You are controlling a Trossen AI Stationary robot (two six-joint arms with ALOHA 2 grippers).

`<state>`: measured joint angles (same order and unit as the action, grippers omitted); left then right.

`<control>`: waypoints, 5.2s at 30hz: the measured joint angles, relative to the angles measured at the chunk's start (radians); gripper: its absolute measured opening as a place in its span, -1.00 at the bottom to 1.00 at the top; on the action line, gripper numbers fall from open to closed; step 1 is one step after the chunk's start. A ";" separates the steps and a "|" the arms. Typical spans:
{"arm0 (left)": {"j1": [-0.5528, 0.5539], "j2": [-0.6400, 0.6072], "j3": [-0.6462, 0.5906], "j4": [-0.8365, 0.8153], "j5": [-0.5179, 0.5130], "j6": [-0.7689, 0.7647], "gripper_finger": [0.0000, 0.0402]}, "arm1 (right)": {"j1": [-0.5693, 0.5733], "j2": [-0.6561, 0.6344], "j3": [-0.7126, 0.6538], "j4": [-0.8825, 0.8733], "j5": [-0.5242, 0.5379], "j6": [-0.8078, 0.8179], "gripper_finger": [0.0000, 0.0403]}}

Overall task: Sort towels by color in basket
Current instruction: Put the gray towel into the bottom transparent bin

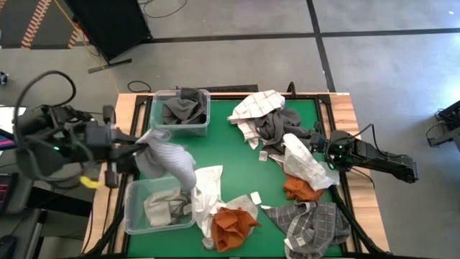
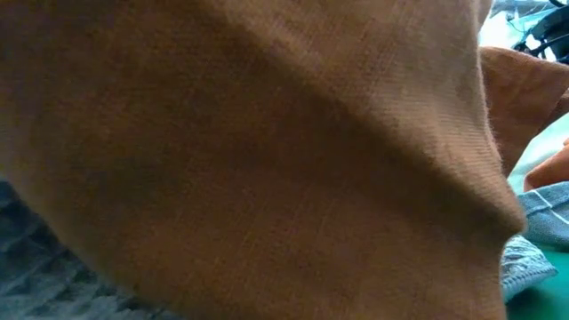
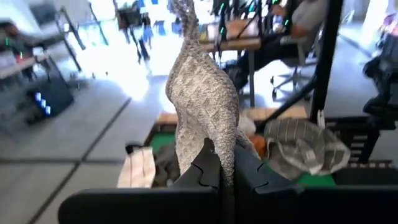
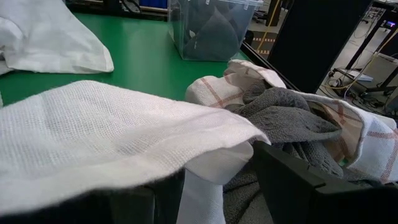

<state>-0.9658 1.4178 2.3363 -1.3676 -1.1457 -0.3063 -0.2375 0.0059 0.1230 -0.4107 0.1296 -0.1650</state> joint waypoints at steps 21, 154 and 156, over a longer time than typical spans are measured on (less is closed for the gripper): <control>-0.187 0.011 0.000 0.102 -0.170 0.104 -1.00 | 0.000 0.000 0.000 0.000 0.000 0.000 0.08; 0.310 0.242 -0.789 0.266 0.992 -0.606 -0.25 | 0.000 0.000 0.000 0.000 0.000 0.000 0.08; 0.310 0.263 -0.789 0.288 1.036 -0.606 -0.25 | 0.000 0.000 0.000 0.000 0.000 0.000 0.08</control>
<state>-0.6563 1.6810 1.5471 -1.0791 -0.1097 -0.9123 -0.2375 0.0062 0.1228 -0.4107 0.1296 -0.1651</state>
